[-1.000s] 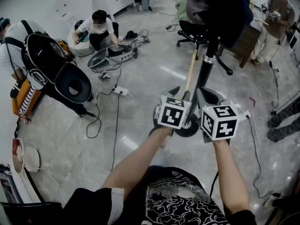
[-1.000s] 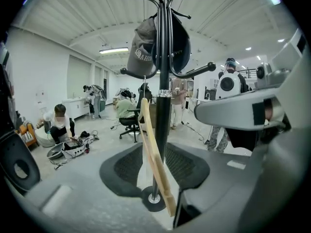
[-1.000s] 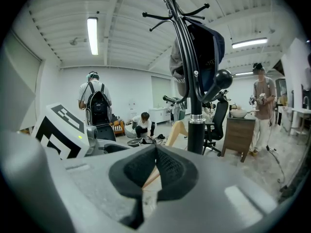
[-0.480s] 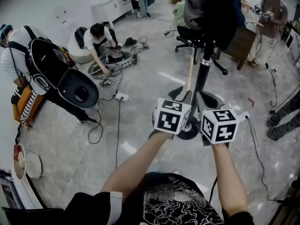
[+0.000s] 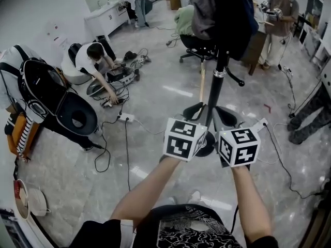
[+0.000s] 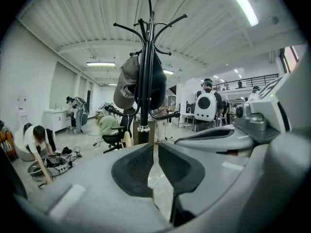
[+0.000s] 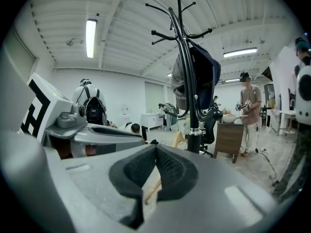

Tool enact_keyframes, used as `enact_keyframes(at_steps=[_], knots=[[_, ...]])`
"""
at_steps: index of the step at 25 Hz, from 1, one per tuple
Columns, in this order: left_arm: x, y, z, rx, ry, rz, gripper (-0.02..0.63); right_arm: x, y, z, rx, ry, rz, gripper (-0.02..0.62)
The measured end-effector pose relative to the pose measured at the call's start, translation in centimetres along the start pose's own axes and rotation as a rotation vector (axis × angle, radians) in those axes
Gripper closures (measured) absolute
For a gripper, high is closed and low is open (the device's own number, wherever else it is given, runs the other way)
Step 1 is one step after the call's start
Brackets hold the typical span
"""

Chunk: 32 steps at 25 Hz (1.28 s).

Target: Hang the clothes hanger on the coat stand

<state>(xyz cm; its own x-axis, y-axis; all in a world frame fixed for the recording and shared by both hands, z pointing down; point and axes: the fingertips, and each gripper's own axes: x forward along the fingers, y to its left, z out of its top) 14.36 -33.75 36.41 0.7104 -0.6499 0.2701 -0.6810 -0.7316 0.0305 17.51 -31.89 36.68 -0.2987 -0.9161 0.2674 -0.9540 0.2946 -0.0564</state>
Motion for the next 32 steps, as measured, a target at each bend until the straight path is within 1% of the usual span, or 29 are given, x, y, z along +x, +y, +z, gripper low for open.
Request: enact_keyframes(at_steps=[4, 8, 17, 26, 32], knots=[[-1.1, 0.1, 0.3, 0.015, -0.008, -0.036, 0.584, -0.3, 1.4, 0.5, -0.006, -0.017, -0.026, 0.595], [-2.3, 0.5, 0.7, 0.023, -0.014, -0.048, 0.6, -0.8, 2.7, 1.5, -0.02, -0.028, -0.041, 0.595], [-3.6, -0.1, 0.8, 0.036, -0.026, -0.099, 0.6, -1.8, 3.8, 1.6, -0.031, -0.033, -0.085, 0.595], [-4.3, 0.0, 0.8, 0.037, -0.022, -0.113, 0.6, -2.3, 4.4, 1.7, -0.032, -0.025, -0.102, 0.595], [-3.9, -0.6, 0.0, 0.038, -0.022, -0.11, 0.6, -2.7, 3.9, 0.8, -0.032, -0.022, -0.103, 0.595]])
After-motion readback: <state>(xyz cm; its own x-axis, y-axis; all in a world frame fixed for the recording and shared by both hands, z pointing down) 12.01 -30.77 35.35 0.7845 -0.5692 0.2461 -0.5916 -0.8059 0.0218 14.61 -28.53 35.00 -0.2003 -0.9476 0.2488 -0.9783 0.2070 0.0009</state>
